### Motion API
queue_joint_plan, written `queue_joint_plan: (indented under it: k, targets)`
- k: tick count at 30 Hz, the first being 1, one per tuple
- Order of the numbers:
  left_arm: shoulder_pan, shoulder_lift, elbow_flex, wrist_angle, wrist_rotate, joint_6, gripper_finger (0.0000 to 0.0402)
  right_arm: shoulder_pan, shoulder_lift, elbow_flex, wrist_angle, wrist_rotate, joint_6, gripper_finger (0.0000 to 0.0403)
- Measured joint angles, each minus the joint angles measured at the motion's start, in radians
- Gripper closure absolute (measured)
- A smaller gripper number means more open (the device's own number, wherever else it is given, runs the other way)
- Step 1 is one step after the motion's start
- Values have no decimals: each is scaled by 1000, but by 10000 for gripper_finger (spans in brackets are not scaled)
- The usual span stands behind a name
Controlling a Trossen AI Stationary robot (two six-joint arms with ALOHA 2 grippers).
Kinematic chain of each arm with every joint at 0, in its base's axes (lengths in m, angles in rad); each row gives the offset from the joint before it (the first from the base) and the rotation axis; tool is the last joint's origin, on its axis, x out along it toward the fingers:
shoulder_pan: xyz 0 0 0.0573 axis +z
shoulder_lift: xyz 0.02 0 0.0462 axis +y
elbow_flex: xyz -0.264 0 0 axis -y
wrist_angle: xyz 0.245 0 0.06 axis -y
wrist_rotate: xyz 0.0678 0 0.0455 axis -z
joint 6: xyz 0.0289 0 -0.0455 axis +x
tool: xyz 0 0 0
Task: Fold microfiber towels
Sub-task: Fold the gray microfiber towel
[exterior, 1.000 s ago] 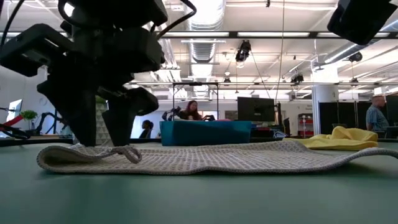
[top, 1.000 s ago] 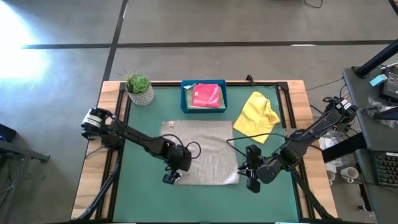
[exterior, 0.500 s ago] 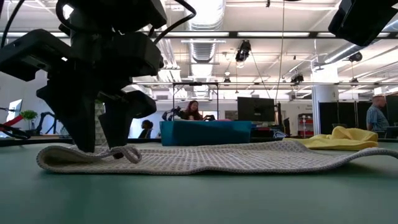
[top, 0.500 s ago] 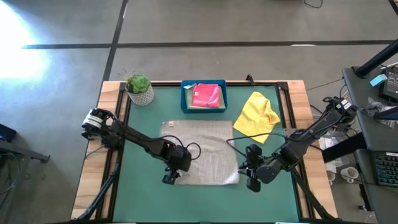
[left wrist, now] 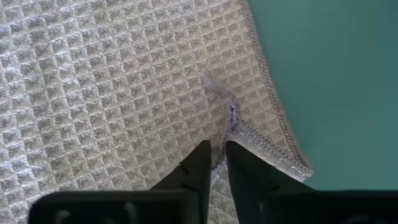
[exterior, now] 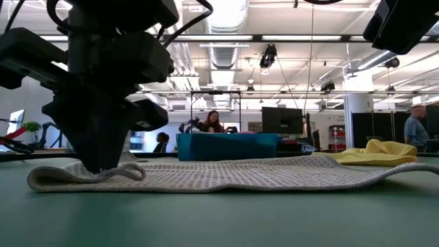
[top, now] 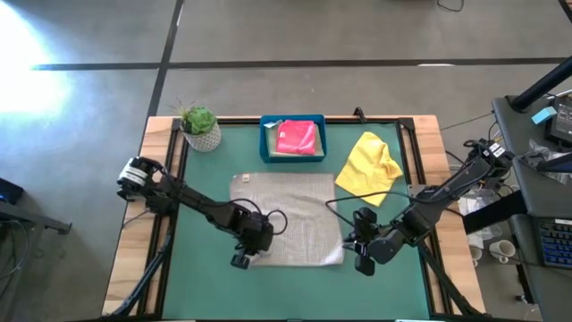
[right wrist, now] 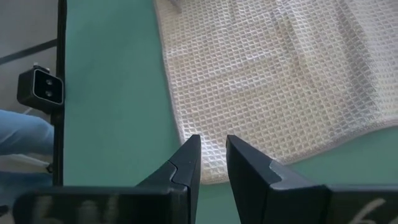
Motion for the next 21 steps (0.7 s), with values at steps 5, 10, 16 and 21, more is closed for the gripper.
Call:
queue_joint_plan:
  k: [5,10,16,21]
  targets:
    - [-10,0,2,-2,-1,0,395,0,0,-9,1,0,3,335]
    - [-23,-8,9,-14,4,-38,401,0,0,-16,8,-1,3,335]
    - [-47,-76,9,-68,6,-107,401,2,0,-16,16,-48,-66,316]
    - [-79,-157,5,-110,1,-184,401,2,9,-17,41,-48,-125,288]
